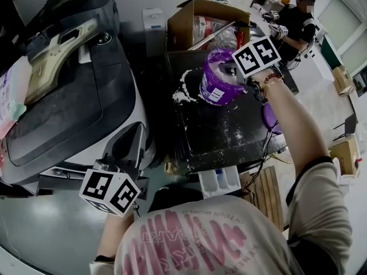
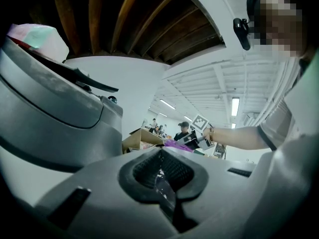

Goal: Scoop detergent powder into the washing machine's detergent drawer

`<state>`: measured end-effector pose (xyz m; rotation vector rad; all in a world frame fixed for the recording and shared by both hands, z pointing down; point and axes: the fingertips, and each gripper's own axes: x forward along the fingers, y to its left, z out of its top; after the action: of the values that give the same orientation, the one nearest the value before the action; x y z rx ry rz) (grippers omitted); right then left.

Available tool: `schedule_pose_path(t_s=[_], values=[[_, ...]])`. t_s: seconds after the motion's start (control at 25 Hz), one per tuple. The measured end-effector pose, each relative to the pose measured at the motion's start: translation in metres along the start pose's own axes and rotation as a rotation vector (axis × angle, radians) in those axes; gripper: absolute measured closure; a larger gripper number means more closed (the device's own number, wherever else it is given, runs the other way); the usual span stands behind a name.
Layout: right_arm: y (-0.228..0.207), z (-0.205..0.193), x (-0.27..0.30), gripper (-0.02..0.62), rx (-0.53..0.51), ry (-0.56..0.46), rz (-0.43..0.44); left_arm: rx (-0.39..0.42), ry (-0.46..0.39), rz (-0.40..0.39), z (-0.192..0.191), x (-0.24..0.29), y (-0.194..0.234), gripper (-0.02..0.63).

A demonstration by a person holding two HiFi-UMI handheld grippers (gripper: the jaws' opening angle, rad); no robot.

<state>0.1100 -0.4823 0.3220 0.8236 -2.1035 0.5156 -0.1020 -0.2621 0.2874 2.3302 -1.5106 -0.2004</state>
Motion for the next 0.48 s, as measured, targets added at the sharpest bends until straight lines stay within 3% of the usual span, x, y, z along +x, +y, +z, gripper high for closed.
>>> schedule_pose_path(t_s=[0.36, 0.48], values=[[-0.021, 0.010, -0.014, 0.589, 0.014, -0.067, -0.057, 0.006, 0.007, 0.008, -0.002, 0.003, -0.002, 0.604], [-0.031, 0.006, -0.012, 0.591, -0.005, -0.039, -0.091, 0.007, 0.007, 0.010, -0.002, 0.004, -0.003, 0.604]])
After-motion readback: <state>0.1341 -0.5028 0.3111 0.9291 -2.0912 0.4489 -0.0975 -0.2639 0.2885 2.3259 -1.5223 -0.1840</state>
